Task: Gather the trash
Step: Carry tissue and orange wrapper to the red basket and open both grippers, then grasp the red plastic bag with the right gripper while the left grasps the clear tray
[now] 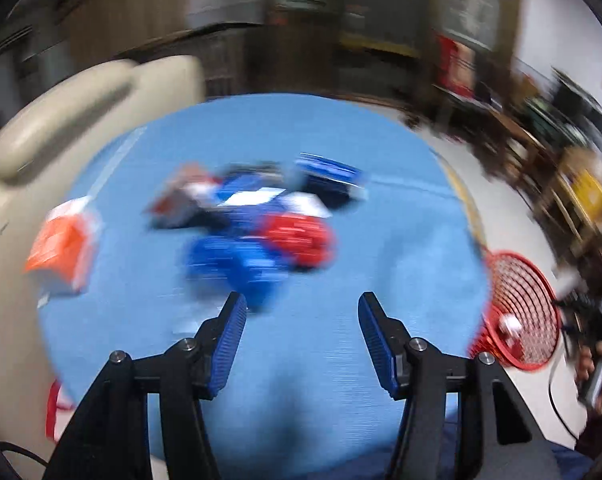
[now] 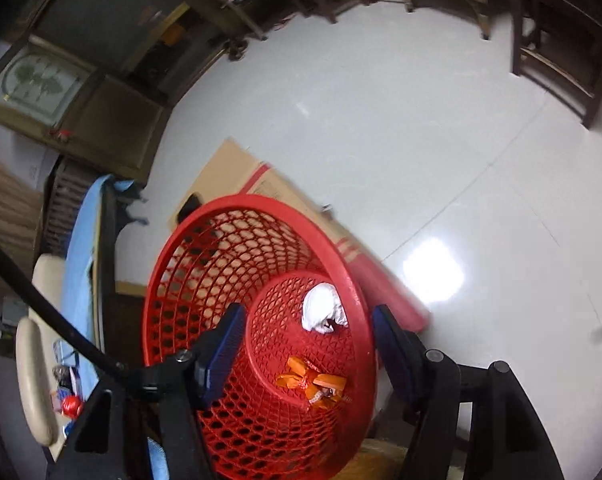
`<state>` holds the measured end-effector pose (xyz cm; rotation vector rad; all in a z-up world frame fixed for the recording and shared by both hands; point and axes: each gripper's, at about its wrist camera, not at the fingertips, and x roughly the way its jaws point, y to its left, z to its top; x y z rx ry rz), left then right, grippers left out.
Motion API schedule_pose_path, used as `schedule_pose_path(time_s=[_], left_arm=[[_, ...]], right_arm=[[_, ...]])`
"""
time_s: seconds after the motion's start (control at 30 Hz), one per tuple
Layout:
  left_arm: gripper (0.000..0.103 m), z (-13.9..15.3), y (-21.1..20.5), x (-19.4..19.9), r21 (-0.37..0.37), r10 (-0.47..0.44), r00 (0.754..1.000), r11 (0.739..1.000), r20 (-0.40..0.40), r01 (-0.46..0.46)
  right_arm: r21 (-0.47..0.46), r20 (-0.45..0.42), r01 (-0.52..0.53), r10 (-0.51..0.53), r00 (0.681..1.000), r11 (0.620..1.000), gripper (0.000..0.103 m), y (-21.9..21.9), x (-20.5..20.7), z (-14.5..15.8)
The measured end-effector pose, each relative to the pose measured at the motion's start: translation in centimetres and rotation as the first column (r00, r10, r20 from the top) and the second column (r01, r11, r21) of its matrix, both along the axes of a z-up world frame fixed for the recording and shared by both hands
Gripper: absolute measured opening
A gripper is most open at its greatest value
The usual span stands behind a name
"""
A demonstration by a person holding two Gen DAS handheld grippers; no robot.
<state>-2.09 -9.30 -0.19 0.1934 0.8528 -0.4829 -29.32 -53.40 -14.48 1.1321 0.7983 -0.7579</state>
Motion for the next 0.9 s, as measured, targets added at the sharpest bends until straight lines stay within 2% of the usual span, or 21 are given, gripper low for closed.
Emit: schedule_pose_path(time_s=[0.07,0.17,0.23,0.3,0.37,0.43,0.5,0.6,0.63,0.73,0.77,0.8,0.87,0.9], left_arm=[[0.068,0.4,3.2,1.0,-0.013,0.083,0.996,0.996,0.026,-0.083],[0.069,0.5,6.1,2.3,-0.041,0.154,0.988,0.987,0.027,-0.153],[0.071,0.1,6.8,2.8,-0.060,0.157,0.987,0.986,0.013,-0.156],[0.073,-0.8,6.7,3.1,-0.054,0.143,0.990,0.988,0.001,-0.143],[0.073,-1.9,6.1,2.7,-0.029,0.122,0.993,0.992,0.002,-0.121],[0.073,-3.2,5.7,2.7,0.007,0.096,0.995,0.995,-0.001,-0.096],[0.073,-4.3,5.2,3.2,0.020,0.082,0.996,0.996,-0.022,-0.081],[0.073,-4.7,5.1,4.1,-0.061,0.068,0.994,0.995,-0.084,-0.074],[0.073,-4.6,4.9,4.4,-0.101,0.060,0.993,0.992,-0.100,-0.070],[0.073,-4.8,3.7,5.2,-0.116,0.051,0.989,0.991,-0.137,-0.067],[0.073,-5.0,3.4,5.4,-0.112,0.056,0.989,0.991,-0.138,-0.071],[0.073,-5.1,3.3,5.6,-0.107,0.063,0.989,0.991,-0.137,-0.078],[0.073,-5.6,3.4,6.1,-0.103,0.085,0.984,0.989,-0.154,-0.102],[0.073,-5.9,3.6,6.5,-0.117,0.087,0.980,0.987,-0.177,-0.109]], right_arm=[[0.010,0.011,-0.026,0.026,1.000,1.000,0.069,0.9,1.4,0.1],[-0.011,-0.006,-0.071,0.070,0.997,0.997,0.069,1.9,2.6,0.5],[-0.068,-0.059,-0.051,0.047,0.997,0.996,0.069,1.9,2.3,1.2],[-0.197,-0.118,-0.006,-0.018,0.993,0.980,0.069,2.1,1.9,3.4],[-0.279,-0.109,-0.014,-0.018,0.994,0.960,0.069,2.2,2.1,5.6],[-0.358,-0.068,-0.070,0.049,0.996,0.931,0.069,3.3,3.3,8.6],[-0.391,-0.015,-0.160,0.167,0.986,0.906,0.069,5.0,5.4,10.7],[-0.413,0.021,-0.344,0.386,0.922,0.843,0.069,9.1,10.5,12.6],[-0.417,0.029,-0.404,0.457,0.889,0.814,0.069,10.8,12.3,12.9],[-0.405,0.041,-0.555,0.621,0.783,0.727,0.067,15.8,18.3,12.8],[-0.400,0.050,-0.608,0.678,0.733,0.686,0.062,17.9,20.7,12.8],[-0.398,0.054,-0.639,0.712,0.700,0.659,0.059,19.2,22.1,12.5],[-0.401,0.047,-0.716,0.794,0.606,0.571,0.052,23.0,26.3,12.1],[-0.397,0.045,-0.741,0.817,0.574,0.542,0.050,24.4,27.7,11.8]])
